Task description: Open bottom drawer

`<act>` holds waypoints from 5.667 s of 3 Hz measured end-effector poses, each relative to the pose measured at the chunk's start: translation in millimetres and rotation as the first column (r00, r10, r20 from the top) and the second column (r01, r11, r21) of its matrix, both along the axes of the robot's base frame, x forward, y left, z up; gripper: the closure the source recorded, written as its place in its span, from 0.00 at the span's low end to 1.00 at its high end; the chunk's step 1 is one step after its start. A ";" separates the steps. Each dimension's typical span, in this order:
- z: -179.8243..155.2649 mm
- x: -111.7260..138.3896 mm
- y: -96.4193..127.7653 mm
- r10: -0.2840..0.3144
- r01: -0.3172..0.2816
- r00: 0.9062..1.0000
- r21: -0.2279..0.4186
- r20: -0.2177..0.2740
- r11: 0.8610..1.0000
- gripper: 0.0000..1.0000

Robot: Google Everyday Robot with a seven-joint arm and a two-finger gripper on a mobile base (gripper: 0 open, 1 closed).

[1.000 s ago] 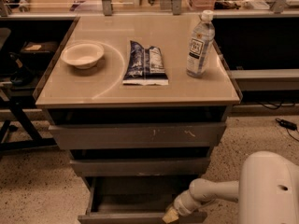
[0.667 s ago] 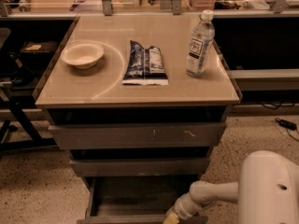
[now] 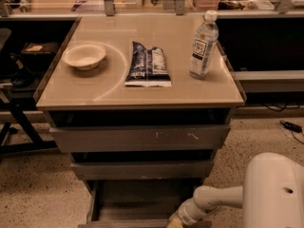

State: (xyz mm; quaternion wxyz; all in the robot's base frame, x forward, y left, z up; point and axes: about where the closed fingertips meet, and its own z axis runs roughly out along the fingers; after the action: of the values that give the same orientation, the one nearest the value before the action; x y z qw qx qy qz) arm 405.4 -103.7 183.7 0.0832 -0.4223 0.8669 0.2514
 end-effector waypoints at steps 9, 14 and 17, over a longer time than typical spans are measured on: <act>13.2 -46.5 -15.0 -0.009 0.006 0.999 -0.051 -0.053 0.999 0.00; 21.3 -128.4 -51.9 -0.093 0.066 0.980 -0.160 -0.173 0.985 0.00; 115.2 -127.2 -124.7 -0.350 0.350 0.936 -0.233 0.042 0.908 0.00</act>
Offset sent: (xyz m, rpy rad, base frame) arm -0.0957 -0.0523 0.0044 -0.0303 0.1367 -0.0641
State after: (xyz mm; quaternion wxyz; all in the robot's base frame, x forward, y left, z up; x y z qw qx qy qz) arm 278.2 -228.5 298.9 0.0758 -0.2671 0.9522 0.1274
